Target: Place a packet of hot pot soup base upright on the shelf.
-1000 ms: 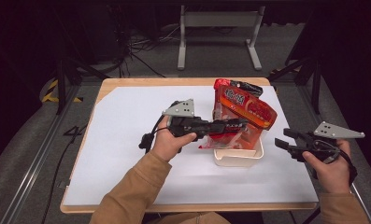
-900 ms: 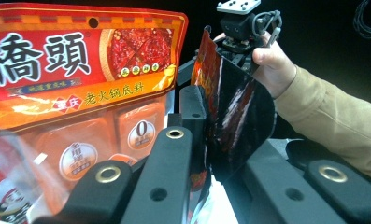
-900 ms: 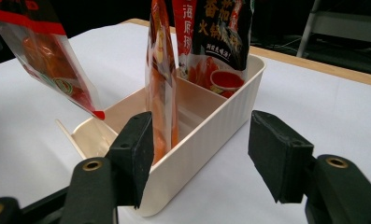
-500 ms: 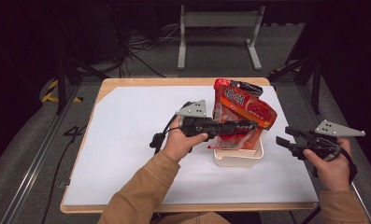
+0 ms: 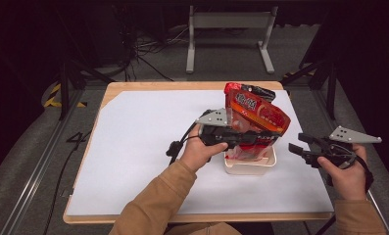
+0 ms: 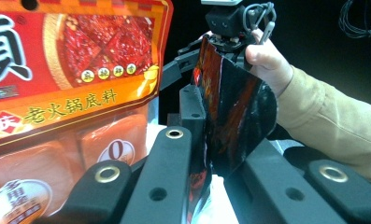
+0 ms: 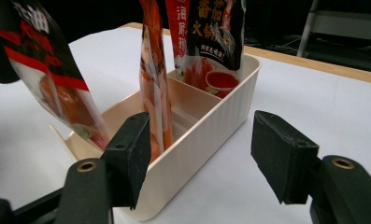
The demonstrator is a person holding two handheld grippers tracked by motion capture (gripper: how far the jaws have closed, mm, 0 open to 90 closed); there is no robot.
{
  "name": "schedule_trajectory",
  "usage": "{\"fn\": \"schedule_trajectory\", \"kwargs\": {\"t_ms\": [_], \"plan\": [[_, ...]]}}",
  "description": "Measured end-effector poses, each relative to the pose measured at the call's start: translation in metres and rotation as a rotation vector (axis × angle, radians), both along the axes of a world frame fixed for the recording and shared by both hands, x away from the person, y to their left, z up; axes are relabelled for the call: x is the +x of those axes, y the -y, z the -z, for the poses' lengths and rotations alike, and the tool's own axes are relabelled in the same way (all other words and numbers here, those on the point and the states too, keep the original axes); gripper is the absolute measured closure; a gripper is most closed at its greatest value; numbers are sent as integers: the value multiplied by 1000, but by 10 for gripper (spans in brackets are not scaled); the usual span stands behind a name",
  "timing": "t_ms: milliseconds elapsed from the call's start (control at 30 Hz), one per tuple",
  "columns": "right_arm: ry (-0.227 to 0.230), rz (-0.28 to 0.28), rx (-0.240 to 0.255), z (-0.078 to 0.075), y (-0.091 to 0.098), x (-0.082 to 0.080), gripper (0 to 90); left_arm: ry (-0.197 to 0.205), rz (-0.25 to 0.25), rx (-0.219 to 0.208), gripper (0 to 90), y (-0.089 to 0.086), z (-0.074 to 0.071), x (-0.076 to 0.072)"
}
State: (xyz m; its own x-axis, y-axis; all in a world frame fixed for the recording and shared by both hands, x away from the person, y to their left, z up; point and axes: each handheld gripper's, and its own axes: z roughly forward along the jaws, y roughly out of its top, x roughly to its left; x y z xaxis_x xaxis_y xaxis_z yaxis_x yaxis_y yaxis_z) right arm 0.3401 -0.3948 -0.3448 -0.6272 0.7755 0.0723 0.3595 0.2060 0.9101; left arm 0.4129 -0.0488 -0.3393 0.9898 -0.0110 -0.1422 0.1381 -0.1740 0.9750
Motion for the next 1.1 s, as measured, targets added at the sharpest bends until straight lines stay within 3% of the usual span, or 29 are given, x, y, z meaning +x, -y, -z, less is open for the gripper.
{"fn": "schedule_trajectory", "kwargs": {"t_ms": [633,867,1100], "plan": [[-4,-6,2,2,-1,1,376,-4,-9,44,884,18,19,4],[-13,-11,-1,4,-3,2,375,-16,-12,29,889,19,22,5],[-15,-12,0,4,-3,2,374,-6,-4,15,890,32,21,5]]}}
